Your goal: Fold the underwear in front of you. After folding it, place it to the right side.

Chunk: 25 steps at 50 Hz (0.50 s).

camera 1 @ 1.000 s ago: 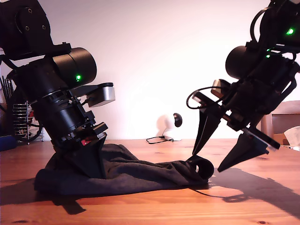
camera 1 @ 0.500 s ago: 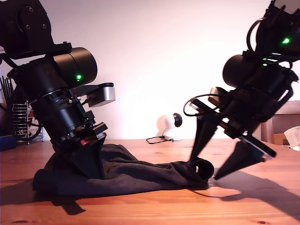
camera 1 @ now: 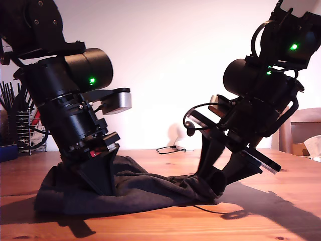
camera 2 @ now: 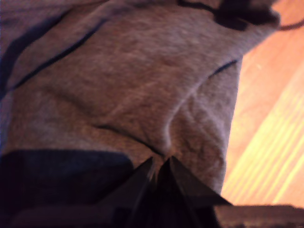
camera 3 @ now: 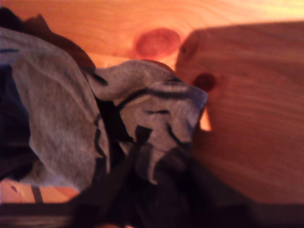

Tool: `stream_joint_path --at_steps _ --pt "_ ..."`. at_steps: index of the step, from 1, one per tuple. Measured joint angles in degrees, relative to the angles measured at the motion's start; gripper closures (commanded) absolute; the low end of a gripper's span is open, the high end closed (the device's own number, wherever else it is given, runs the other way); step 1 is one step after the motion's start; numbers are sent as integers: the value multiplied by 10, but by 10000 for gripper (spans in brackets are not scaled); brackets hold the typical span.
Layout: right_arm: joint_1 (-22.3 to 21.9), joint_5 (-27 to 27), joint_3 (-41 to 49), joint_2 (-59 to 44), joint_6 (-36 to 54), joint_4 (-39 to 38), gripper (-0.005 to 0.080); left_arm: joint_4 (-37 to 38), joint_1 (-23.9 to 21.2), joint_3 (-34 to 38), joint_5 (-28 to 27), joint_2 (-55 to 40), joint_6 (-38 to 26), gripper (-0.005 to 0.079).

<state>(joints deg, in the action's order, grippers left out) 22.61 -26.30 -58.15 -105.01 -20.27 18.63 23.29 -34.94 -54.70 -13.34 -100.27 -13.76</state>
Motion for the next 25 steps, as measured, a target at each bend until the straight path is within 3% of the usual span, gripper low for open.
stream_joint_path --at_steps 15,25 --pt "-2 76 -7 8 -2 45 757 -24 -41 3 4 0 0 665" --pt "-32 118 -7 34 28 106 757 -49 -78 6 12 -1 1 665"
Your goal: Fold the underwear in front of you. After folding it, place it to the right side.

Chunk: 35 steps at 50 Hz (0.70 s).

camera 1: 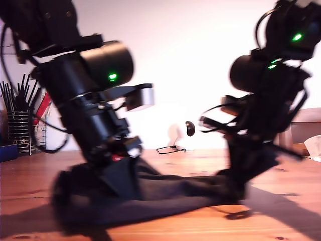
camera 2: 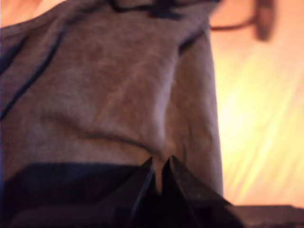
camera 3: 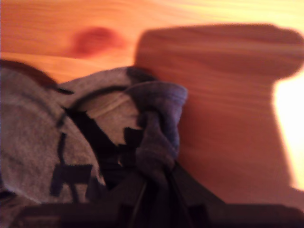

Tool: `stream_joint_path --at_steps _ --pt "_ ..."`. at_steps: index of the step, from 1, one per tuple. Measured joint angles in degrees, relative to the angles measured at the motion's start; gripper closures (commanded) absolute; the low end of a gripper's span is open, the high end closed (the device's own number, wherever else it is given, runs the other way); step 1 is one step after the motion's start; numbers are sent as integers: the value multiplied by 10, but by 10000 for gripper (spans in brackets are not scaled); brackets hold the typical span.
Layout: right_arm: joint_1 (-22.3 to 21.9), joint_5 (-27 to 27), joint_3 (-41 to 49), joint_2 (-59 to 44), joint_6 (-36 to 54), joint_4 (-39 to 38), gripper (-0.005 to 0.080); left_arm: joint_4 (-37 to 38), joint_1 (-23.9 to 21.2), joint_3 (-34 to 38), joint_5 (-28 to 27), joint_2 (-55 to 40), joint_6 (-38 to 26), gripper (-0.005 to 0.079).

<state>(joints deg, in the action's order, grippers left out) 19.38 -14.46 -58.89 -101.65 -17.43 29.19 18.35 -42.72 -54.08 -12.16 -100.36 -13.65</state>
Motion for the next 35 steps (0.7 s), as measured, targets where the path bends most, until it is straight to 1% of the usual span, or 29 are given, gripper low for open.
stream_joint_path --at_steps 9,15,16,26,35 --pt "-28 45 0 44 28 41 757 -30 -26 0 10 -3 14 665" --pt "-37 48 0 69 35 48 757 -36 -41 2 13 -4 19 665" --pt "-39 48 0 71 36 49 757 -36 -42 2 13 -4 28 665" --pt "-36 48 0 73 38 60 757 -36 -47 2 19 -4 45 665" --pt "-26 60 0 73 39 62 757 -34 -34 4 21 19 45 668"
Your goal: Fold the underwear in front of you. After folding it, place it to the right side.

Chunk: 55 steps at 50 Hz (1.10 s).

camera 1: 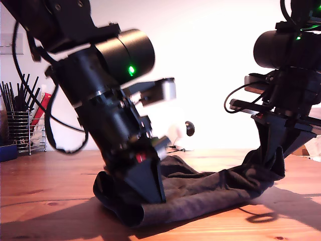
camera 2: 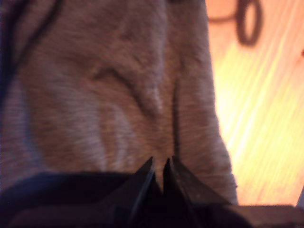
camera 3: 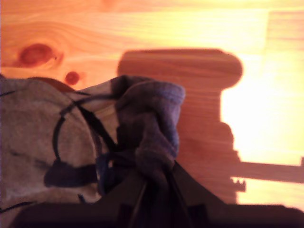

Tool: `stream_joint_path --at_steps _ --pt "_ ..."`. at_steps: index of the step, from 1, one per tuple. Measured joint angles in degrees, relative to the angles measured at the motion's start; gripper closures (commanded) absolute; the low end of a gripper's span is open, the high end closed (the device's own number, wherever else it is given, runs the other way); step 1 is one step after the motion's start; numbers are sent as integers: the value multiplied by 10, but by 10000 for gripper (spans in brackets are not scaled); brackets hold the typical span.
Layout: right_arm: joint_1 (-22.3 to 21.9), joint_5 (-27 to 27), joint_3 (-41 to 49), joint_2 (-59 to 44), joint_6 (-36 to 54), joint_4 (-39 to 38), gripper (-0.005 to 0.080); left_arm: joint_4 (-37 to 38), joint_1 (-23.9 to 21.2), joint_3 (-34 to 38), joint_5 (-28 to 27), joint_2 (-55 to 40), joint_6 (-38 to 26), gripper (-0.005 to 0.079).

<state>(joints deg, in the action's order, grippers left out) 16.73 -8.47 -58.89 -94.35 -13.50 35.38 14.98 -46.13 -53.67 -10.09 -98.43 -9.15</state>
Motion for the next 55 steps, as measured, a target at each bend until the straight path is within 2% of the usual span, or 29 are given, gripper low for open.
stream_joint_path --at_steps 4,10,27,36,47,55 --pt "2 1 0 0 1 5 757 -1 7 1 0 32 0 678" --pt "2 1 0 0 1 8 757 -14 21 1 0 75 0 767" --pt "2 1 0 0 9 16 757 -7 92 1 3 68 0 766" --pt "2 1 0 0 14 16 757 -1 135 1 -22 59 -19 766" --pt "2 1 0 0 14 14 757 -1 143 1 -84 26 -20 766" --pt "2 1 0 0 14 14 757 -13 156 1 -90 -16 -20 766"
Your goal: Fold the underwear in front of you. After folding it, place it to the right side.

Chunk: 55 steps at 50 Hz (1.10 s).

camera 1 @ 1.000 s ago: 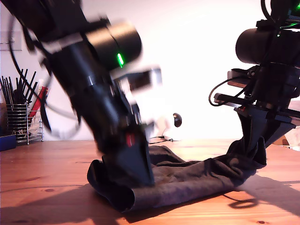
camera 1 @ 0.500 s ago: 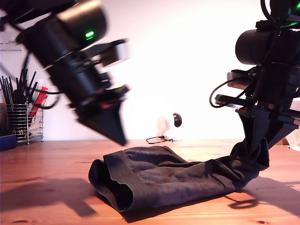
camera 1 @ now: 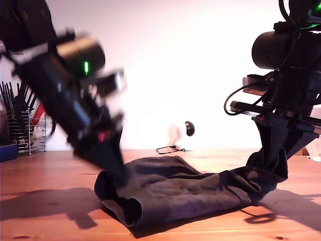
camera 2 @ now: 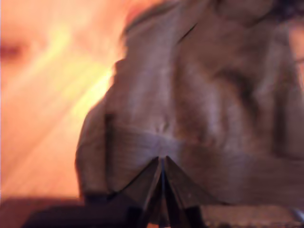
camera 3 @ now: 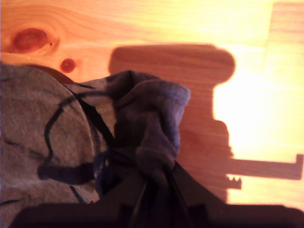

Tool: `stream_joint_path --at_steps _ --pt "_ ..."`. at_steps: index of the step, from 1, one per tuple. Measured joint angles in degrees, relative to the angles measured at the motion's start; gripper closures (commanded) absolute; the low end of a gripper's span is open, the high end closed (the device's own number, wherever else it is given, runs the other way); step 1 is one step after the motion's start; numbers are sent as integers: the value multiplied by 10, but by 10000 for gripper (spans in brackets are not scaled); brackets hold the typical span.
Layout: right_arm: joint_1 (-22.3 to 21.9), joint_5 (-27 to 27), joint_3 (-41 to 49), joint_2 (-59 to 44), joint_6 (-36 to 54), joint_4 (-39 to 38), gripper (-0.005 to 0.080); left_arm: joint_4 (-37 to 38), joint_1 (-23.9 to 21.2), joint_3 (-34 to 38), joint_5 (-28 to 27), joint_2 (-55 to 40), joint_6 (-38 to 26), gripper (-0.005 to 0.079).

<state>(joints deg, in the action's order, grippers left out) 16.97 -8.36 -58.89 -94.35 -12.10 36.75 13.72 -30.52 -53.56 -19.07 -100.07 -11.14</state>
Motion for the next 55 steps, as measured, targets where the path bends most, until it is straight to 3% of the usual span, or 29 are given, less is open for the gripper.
stream_joint_path --at_steps 22,36,55 --pt "16 1 -29 0 2 17 757 -26 14 0 -10 -32 0 766" --pt "87 0 -123 0 2 61 757 -49 8 0 -29 -41 3 766" --pt "167 -5 -143 0 -13 85 757 -56 -1 0 -30 -43 5 766"
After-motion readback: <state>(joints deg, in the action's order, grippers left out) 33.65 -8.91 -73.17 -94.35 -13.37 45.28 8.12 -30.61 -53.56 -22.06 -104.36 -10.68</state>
